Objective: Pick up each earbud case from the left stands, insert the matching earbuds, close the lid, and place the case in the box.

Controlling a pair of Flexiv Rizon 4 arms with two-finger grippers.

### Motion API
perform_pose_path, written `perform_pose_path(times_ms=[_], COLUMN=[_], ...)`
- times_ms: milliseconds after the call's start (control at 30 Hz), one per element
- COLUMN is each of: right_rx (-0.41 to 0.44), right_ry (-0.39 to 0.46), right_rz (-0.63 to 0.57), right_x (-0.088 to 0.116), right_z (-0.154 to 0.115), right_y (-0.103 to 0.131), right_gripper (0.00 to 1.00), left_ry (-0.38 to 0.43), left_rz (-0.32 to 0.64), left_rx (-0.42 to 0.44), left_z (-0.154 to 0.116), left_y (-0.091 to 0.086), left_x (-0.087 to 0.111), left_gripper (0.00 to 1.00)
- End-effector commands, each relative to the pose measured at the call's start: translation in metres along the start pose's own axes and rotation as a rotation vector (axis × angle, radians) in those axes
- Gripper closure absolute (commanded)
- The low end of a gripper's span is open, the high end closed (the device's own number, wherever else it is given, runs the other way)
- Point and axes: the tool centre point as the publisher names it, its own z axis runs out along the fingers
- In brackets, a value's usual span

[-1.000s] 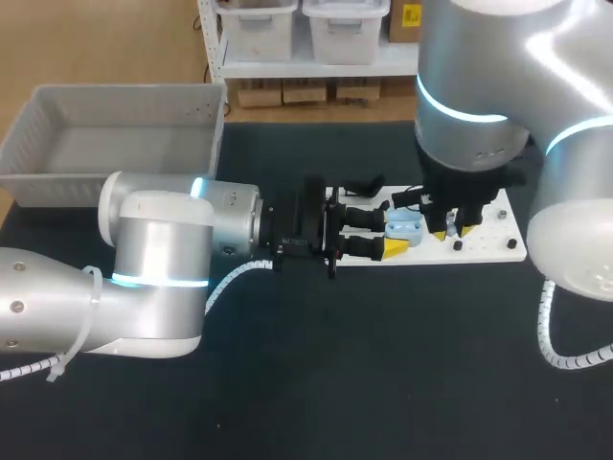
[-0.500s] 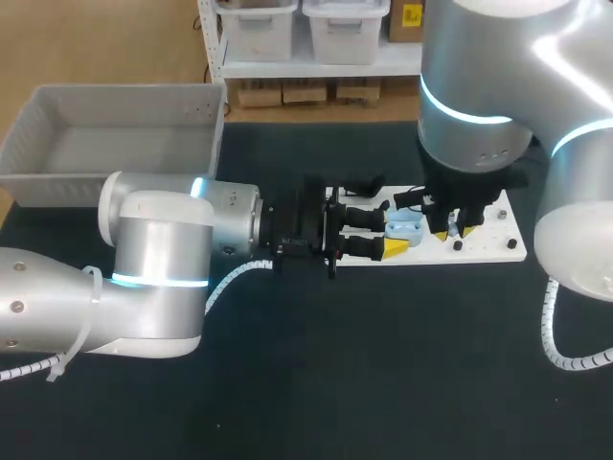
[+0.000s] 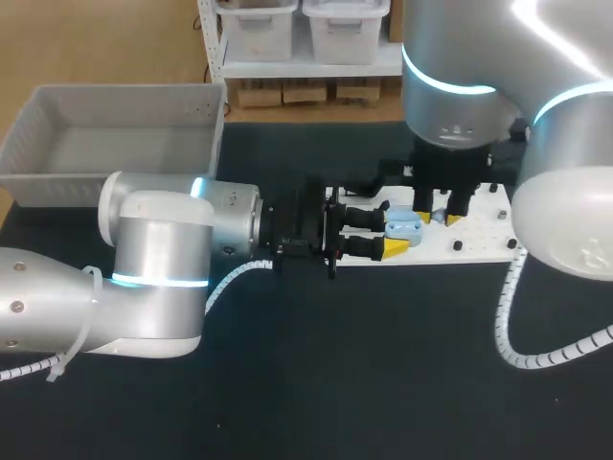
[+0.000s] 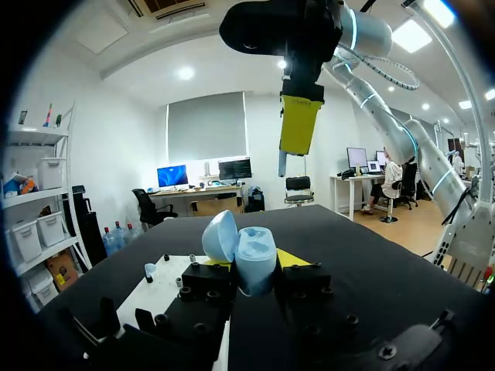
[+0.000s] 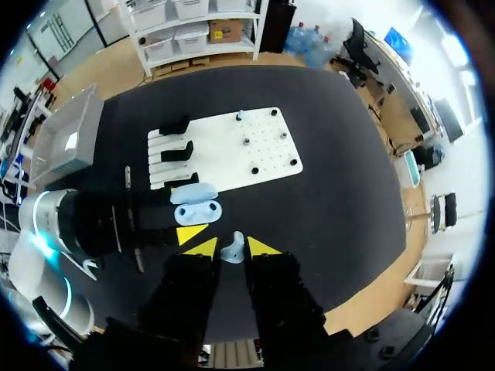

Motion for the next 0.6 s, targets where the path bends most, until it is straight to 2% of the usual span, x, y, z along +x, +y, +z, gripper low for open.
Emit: perform_pose_path(times_ms=[33,300,600], right_rx=[-0.006,-0.034,-0.029], right_ry=[0.001,0.019,0.048], right_rz=[0.045,0.166,0.206], right_x=[0.008,0.014,0.014], right_z=[-0.002,-0.006,0.007], right_y=[0.013,0.027,0.038], right_gripper=[1.0,1.0,1.0], left_ry=[-0.004,-0.004,-0.004], left_rz=[0.004,0.004,0.004], left_rx=[-0.008,-0.008,-0.008], left_z=[0.0,0.0,0.0], left_y=[-0.002,-0.002,-0.002], left_x=[0.001,0.001,0.001], left_gripper=[1.0,1.0,1.0])
